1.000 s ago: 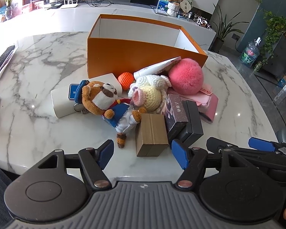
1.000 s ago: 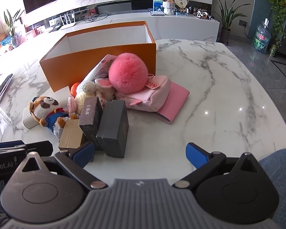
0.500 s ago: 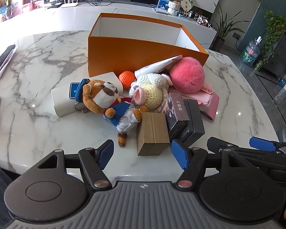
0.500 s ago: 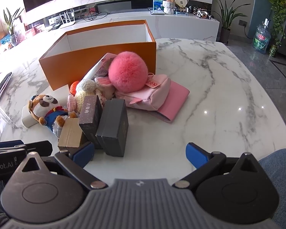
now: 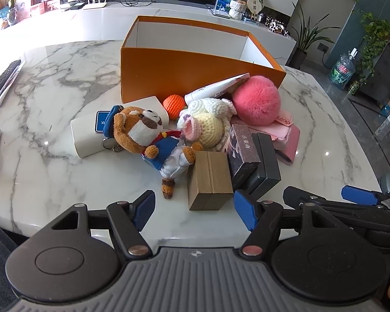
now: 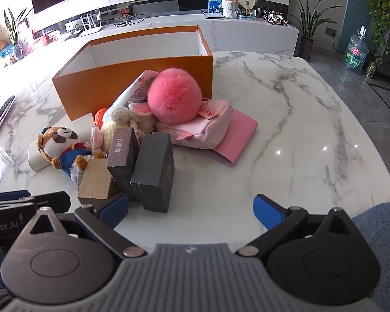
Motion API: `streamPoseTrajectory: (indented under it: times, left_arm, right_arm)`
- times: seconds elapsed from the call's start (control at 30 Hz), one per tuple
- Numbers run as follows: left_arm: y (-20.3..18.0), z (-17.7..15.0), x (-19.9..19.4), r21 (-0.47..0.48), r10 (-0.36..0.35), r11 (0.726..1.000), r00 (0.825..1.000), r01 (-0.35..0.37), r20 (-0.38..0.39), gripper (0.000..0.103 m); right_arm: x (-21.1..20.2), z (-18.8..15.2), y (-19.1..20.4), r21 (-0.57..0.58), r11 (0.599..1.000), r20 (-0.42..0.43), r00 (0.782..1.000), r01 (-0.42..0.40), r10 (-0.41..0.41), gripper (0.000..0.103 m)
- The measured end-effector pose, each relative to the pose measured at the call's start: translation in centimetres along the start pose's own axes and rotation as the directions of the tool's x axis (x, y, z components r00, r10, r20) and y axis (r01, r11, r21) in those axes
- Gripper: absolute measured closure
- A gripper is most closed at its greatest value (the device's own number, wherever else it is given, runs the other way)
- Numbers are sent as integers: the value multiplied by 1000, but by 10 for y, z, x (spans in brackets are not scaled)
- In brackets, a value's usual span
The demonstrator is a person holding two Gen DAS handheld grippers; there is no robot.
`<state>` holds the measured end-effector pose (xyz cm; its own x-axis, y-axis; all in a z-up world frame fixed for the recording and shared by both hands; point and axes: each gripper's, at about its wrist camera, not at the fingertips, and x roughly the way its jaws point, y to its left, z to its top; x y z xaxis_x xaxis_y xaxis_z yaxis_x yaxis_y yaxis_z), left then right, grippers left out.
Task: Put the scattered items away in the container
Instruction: 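Move both tools toward the pile of items beside the orange box, then grasp the pink pom-pom with the right tool while the left tool reaches toward the orange ball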
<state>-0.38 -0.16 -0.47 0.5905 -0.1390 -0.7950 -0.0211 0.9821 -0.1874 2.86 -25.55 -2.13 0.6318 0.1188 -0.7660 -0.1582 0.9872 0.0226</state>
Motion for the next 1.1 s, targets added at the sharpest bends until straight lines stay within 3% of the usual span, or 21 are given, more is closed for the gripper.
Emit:
streamPoseTrajectory:
  times: [0.67,1.1]
  left_arm:
    - [-2,7,7,22,18,1000,999,-17,-43,24]
    - [-18,52,16,110,35,994,995,-24,-96,24]
  right_arm:
    - [8,2,-1,-4,1000,-21,1000,-4,4,1]
    - [21,43,1,-78,997,-57,998,24,-29,1]
